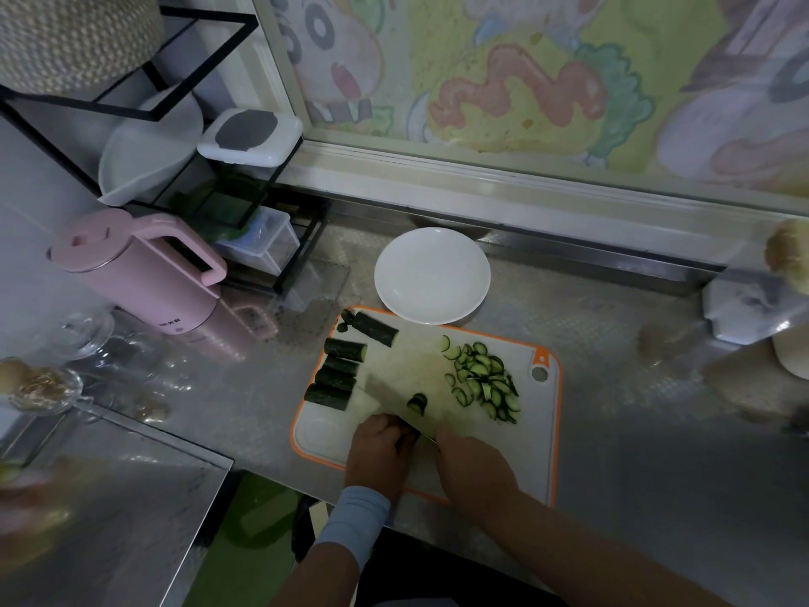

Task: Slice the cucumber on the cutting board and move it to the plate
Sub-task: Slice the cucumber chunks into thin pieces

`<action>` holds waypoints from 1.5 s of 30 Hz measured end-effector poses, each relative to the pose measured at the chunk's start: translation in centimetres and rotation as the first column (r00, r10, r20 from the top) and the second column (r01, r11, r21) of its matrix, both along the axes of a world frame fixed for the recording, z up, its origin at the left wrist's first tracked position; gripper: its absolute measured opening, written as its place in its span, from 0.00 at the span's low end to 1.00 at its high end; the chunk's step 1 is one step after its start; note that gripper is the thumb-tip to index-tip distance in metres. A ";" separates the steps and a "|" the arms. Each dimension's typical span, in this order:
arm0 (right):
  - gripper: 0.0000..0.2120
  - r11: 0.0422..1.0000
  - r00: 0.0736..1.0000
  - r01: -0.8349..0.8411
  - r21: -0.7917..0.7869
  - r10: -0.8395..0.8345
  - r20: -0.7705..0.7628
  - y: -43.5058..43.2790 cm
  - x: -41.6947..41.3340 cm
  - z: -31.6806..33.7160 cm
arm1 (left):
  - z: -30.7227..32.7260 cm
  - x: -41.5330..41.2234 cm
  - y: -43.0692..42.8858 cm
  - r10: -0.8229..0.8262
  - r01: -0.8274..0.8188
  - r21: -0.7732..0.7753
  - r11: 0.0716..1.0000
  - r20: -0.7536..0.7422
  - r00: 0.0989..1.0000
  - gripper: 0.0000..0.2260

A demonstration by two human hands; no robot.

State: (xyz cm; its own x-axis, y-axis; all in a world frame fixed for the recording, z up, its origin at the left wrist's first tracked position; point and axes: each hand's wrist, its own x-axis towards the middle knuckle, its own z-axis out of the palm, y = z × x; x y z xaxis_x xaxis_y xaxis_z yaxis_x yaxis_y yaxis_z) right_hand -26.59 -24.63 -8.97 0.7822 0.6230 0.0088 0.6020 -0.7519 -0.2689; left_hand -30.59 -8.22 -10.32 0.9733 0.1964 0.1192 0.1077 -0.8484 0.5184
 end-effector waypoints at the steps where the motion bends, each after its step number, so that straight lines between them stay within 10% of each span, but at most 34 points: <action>1: 0.13 1.000 1.000 -0.011 -0.002 0.011 -0.005 0.4 0.1 -0.2 | -0.1 -0.1 0.0 -0.005 0.005 0.003 1.000 0.004 1.000 0.04; 21: 0.07 0.995 0.963 0.066 -0.075 -0.083 -0.255 -2.5 -1.5 2.2 | 0.1 -0.2 -0.2 0.097 -0.099 -0.007 0.995 -0.135 0.986 0.02; 31: 0.18 0.999 0.996 0.025 -0.038 -0.028 -0.088 0.8 -0.2 0.5 | 0.2 -0.7 -0.1 0.069 -0.070 -0.013 0.997 -0.098 0.993 0.03; 41: 0.08 0.999 0.987 0.052 -0.012 -0.053 -0.151 -1.7 -1.6 2.2 | 0.2 -0.5 -0.1 0.092 -0.095 -0.019 0.995 -0.137 0.986 0.02; 45: 0.20 0.989 0.995 0.034 -0.144 -0.046 -0.084 -2.3 -1.8 2.1 | 0.3 -0.5 0.0 0.115 -0.121 -0.024 0.992 -0.163 0.980 0.03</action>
